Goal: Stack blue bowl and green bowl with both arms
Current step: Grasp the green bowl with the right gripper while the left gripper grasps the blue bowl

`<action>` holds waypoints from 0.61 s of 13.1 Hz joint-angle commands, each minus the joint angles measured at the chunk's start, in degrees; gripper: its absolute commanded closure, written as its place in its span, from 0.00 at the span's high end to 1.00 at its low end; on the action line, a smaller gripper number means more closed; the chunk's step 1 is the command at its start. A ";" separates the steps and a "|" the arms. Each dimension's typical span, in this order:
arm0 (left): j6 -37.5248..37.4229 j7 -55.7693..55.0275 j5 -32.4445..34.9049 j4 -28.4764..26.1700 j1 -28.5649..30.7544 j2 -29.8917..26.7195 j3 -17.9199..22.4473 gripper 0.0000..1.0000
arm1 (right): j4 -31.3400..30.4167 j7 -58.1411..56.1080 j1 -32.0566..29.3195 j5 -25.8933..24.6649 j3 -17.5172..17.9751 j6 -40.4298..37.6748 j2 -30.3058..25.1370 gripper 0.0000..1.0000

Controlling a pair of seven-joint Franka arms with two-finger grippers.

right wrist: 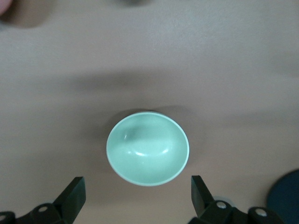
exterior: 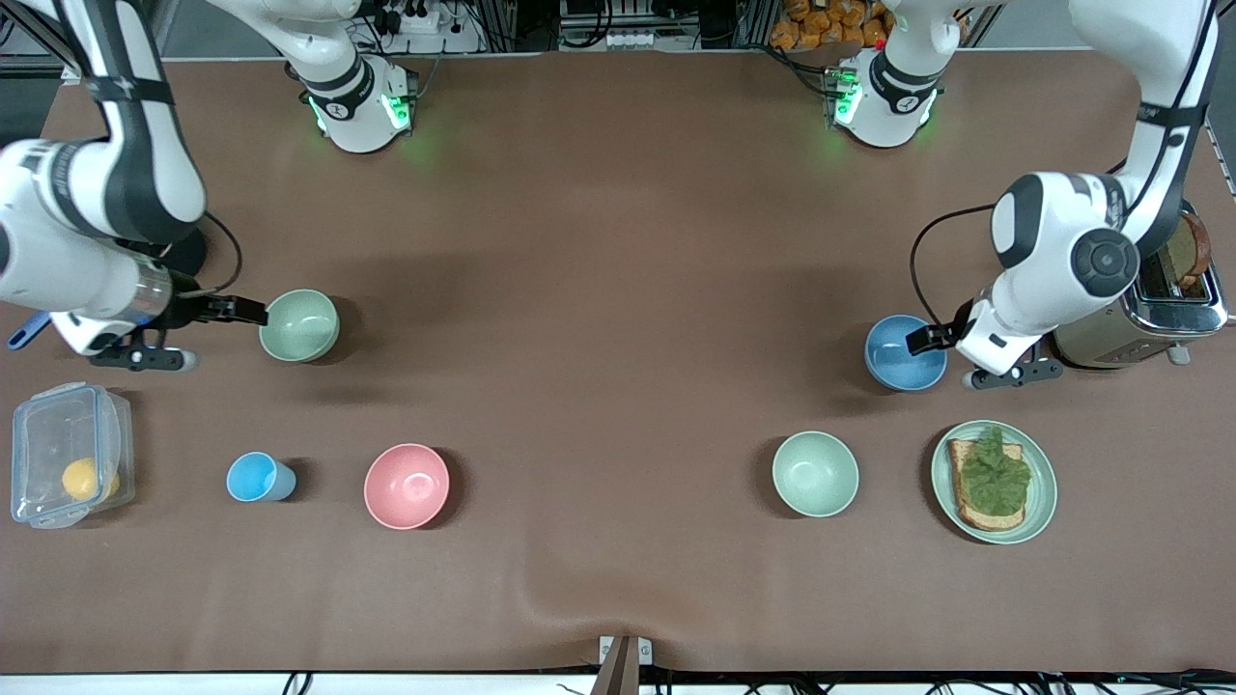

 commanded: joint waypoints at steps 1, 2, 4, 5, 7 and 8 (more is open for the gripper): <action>2.07 0.25 1.10 0.60 1.44 2.89 -0.25 1.00 | -5.49 -4.94 -2.83 0.29 0.35 7.40 1.15 1.00; 2.77 0.25 1.10 0.78 1.35 4.12 -0.16 1.00 | -5.50 -5.39 -3.02 0.29 0.35 8.03 2.47 1.00; 4.62 0.25 1.10 2.26 1.35 7.19 -0.16 1.00 | -5.58 -6.27 -3.11 -0.24 0.26 10.48 5.37 1.00; 4.63 0.25 1.10 2.88 1.44 7.90 -0.16 1.00 | -5.58 -7.84 -3.81 -0.42 0.26 11.28 6.60 1.00; 4.63 0.25 1.10 2.71 1.53 7.82 -0.16 1.00 | -5.58 -13.10 -6.44 -0.33 0.26 14.52 8.97 0.99; 4.54 0.42 1.18 2.54 1.53 7.65 -0.16 1.00 | -5.50 -15.48 -7.58 -0.42 0.26 16.10 10.29 0.98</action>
